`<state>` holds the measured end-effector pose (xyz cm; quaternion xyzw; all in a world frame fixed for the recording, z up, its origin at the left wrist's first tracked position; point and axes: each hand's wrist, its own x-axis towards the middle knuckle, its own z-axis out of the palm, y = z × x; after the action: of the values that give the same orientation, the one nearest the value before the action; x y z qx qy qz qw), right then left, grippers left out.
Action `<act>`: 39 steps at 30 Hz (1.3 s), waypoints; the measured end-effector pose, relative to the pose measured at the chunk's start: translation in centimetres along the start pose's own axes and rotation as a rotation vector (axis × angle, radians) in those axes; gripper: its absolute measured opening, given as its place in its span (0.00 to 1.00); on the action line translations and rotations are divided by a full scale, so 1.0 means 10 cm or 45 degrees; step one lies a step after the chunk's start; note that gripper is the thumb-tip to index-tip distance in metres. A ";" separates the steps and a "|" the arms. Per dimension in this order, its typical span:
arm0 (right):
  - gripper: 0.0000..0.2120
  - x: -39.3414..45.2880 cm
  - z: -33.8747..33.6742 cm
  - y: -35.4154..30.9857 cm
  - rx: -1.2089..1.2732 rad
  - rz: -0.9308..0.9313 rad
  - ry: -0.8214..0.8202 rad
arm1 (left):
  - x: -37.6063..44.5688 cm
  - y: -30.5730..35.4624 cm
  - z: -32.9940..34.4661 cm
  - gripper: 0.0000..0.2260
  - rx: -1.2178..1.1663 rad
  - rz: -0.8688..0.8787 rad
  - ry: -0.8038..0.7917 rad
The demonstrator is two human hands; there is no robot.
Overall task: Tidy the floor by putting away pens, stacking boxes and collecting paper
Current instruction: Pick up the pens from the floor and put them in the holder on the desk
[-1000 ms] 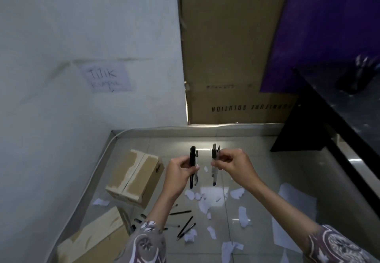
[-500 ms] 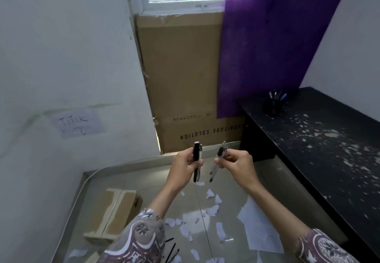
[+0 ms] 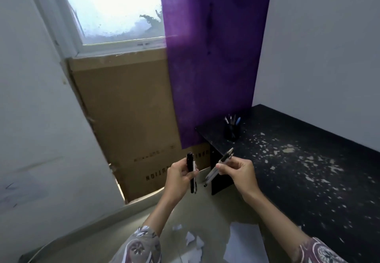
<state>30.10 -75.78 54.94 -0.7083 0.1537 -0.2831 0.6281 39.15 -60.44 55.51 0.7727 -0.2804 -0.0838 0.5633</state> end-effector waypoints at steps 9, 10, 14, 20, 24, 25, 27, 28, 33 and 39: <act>0.01 1.84 -0.66 0.31 0.017 0.058 0.193 | 1.79 0.07 0.78 0.09 -0.119 0.018 0.034; 0.01 2.05 -0.74 0.35 -0.003 0.058 0.217 | 2.01 0.08 0.89 0.08 -0.129 0.014 0.062; 0.03 2.78 -0.98 0.57 -0.132 0.035 0.317 | 2.73 0.08 1.28 0.06 -0.144 0.019 0.119; 0.04 3.54 -1.17 0.87 -0.227 -0.006 0.411 | 3.58 -0.04 1.68 0.08 -0.096 0.033 0.143; 0.06 3.87 -1.15 1.11 -0.275 -0.010 0.371 | 3.95 -0.17 1.87 0.06 -0.081 0.017 0.172; 0.06 3.92 -1.12 1.16 -0.295 -0.004 0.346 | 4.01 -0.21 1.91 0.06 -0.086 0.005 0.175; 0.07 4.02 -1.08 1.27 -0.355 0.004 0.278 | 4.15 -0.32 2.00 0.06 -0.090 -0.025 0.175; 0.08 4.05 -1.06 1.31 -0.388 0.010 0.243 | 4.19 -0.37 2.04 0.06 -0.090 -0.043 0.173; 0.11 4.15 -1.03 1.58 -0.510 0.038 0.115 | 4.30 -0.69 2.23 0.10 -0.044 -0.109 0.125; 0.04 4.27 -1.00 1.72 -0.603 0.064 -0.012 | 4.30 -0.89 2.29 0.07 0.110 -0.099 -0.010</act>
<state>60.38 -111.14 47.56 -0.8331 0.2307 -0.2202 0.4519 67.61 -100.08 47.32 0.8063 -0.2557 -0.0965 0.5245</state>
